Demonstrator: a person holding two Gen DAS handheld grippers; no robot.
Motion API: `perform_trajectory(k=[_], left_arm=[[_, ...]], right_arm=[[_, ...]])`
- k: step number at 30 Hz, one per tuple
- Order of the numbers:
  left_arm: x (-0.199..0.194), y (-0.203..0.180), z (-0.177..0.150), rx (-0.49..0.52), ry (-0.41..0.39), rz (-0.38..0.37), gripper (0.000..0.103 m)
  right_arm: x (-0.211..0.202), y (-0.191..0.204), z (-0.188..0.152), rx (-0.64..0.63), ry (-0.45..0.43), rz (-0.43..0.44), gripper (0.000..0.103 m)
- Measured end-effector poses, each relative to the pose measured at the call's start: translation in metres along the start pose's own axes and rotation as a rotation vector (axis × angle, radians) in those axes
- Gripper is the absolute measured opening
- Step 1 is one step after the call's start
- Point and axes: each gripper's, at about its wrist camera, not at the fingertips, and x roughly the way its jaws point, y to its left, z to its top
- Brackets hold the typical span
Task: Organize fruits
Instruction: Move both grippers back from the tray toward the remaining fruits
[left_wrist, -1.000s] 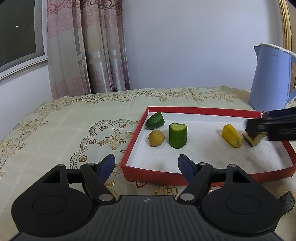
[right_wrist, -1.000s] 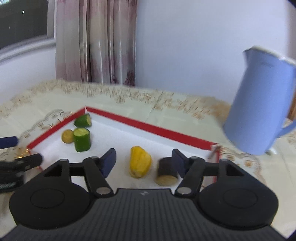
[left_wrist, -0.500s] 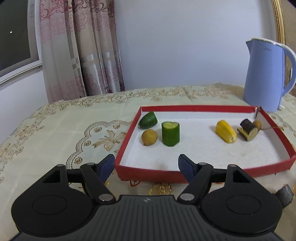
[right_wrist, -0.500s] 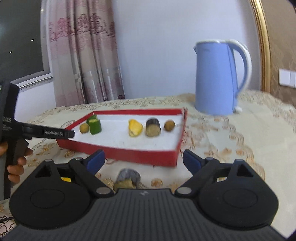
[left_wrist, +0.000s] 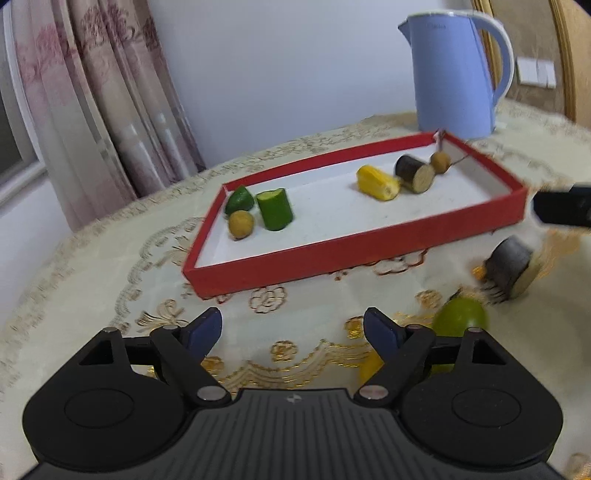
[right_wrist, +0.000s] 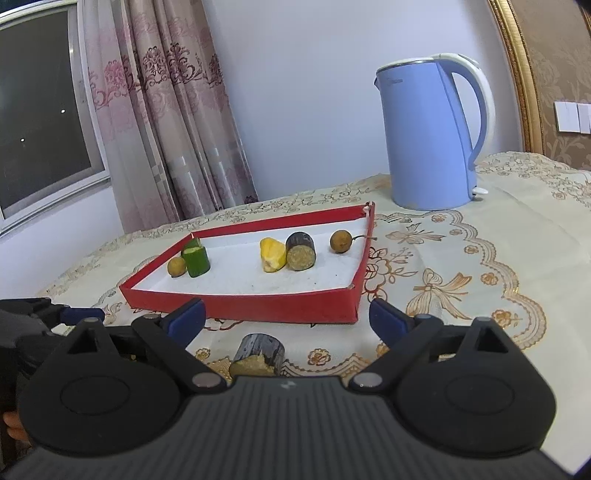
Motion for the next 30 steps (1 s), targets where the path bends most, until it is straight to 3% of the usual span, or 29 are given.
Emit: perform_trajectory(k=[3,7,9,12,16,21,24,30], left_arm=[[0.0,0.005,-0.001,-0.002,0.0,0.033,0.088],[0.002,0.017,-0.011,0.036,0.01,0.196,0.088],[0.003,0.033,-0.014,-0.003,0.025,0.224,0.088],[-0.006,0.054,-0.014,-0.089,0.024,0.127,0.088],[-0.023,0.055,-0.011,-0.137,0.039,-0.261,0.088],[-0.025,0.052,-0.002,-0.158,0.106,-0.523,0.088],[-0.015,0.05,0.003,-0.146,0.171,-0.546,0.088],[0.005,0.056,0.011,-0.156,0.203,-0.436,0.091]], right_arm=[[-0.001,-0.001,0.0,0.004,-0.002,0.004,0.1],[-0.003,-0.002,0.0,0.01,-0.009,0.008,0.1],[-0.003,-0.002,0.0,0.01,-0.01,0.009,0.1],[-0.002,-0.001,0.0,0.007,-0.007,0.01,0.1],[-0.003,-0.002,0.0,0.016,-0.005,0.01,0.1],[-0.002,-0.005,0.0,0.034,-0.003,0.008,0.101],[-0.002,-0.005,0.0,0.033,-0.005,0.008,0.101],[-0.002,-0.007,0.0,0.041,-0.007,0.012,0.102]])
